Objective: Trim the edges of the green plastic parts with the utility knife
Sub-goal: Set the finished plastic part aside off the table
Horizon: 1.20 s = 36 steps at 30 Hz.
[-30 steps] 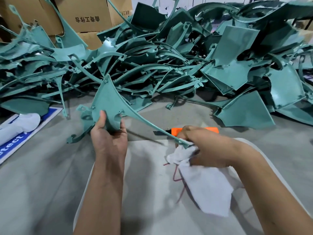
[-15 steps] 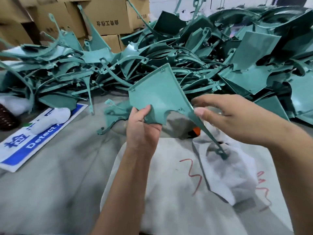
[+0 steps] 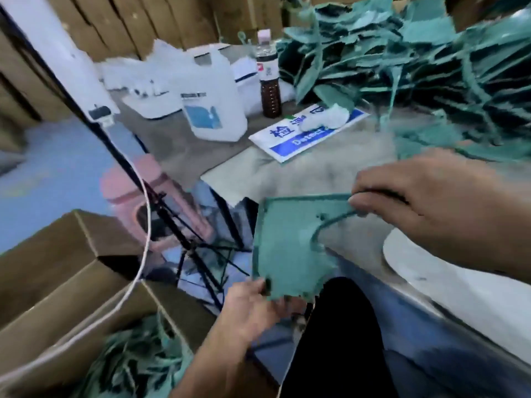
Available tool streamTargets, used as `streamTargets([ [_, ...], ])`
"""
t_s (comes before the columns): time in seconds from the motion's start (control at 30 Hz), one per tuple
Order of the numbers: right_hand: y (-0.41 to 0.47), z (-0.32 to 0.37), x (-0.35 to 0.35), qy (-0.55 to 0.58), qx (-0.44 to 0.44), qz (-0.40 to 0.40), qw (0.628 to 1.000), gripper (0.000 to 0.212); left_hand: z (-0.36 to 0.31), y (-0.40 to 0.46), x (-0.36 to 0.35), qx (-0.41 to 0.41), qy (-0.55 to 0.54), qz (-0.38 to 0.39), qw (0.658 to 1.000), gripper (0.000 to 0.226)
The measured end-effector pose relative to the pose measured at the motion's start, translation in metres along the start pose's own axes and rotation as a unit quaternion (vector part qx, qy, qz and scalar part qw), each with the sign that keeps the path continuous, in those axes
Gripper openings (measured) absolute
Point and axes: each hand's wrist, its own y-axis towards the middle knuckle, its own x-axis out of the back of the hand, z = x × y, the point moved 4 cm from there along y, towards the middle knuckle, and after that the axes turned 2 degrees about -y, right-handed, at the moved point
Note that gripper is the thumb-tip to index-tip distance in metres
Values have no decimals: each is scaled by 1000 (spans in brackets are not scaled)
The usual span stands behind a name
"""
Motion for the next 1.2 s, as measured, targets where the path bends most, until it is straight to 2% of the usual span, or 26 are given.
streamTargets([
  [0.03, 14, 24, -19, -46, 19, 51, 997, 36, -4, -19, 36, -12, 1, -39, 999, 92],
  [0.1, 35, 67, -62, -96, 64, 147, 982, 31, -9, -49, 97, -53, 25, -94, 994, 57],
  [0.17, 47, 105, -121, -95, 115, 224, 963, 27, -15, -85, 165, -76, 64, -195, 976, 29],
  [0.27, 53, 143, -221, -28, 144, 333, 932, 29, -12, -129, 238, -68, 101, -277, 953, 29],
  [0.33, 50, 165, -280, 26, 140, 394, 908, 37, -9, -160, 278, -64, 116, -369, 920, 37],
  [0.37, 46, 175, -305, 61, 128, 414, 899, 35, -7, -178, 297, -75, 116, -425, 894, 37],
  [0.43, 33, 193, -348, 105, 108, 424, 893, 19, -5, -208, 330, -89, 137, -534, 830, 23],
  [0.47, 27, 201, -368, 118, 106, 423, 892, 19, -6, -223, 346, -89, 147, -571, 803, 19],
  [0.57, 4, 227, -405, 161, 107, 460, 867, 43, -12, -262, 372, -115, 138, -649, 739, 24],
  [0.63, -4, 237, -418, 166, 116, 481, 853, 58, -19, -290, 383, -136, 143, -721, 664, 30],
  [0.67, -5, 237, -423, 166, 116, 482, 852, 61, -22, -300, 385, -149, 143, -751, 628, 31],
  [0.73, -3, 230, -421, 179, 93, 471, 859, 55, -29, -299, 377, -168, 148, -773, 593, 29],
  [0.83, 9, 209, -398, 195, 62, 415, 886, 41, -43, -253, 333, -235, 271, -751, 555, 13],
  [0.87, 16, 198, -384, 208, 48, 381, 900, 37, -47, -226, 311, -275, 324, -714, 556, 5],
  [0.93, 29, 170, -349, 240, 17, 288, 927, 31, -53, -168, 252, -359, 429, -616, 555, 11],
  [1.0, 40, 139, -304, 271, -1, 168, 948, 24, -54, -115, 176, -445, 494, -499, 555, 9],
  [1.07, 37, 92, -247, 288, -17, 9, 957, 20, -44, -61, 89, -510, 512, -383, 575, 11],
  [1.13, 19, 41, -186, 270, -39, -167, 947, 20, -21, -15, 7, -549, 505, -273, 608, 12],
  [1.2, -13, -8, -136, 241, -81, -311, 916, 17, 10, 18, -65, -569, 500, -172, 630, 11],
])
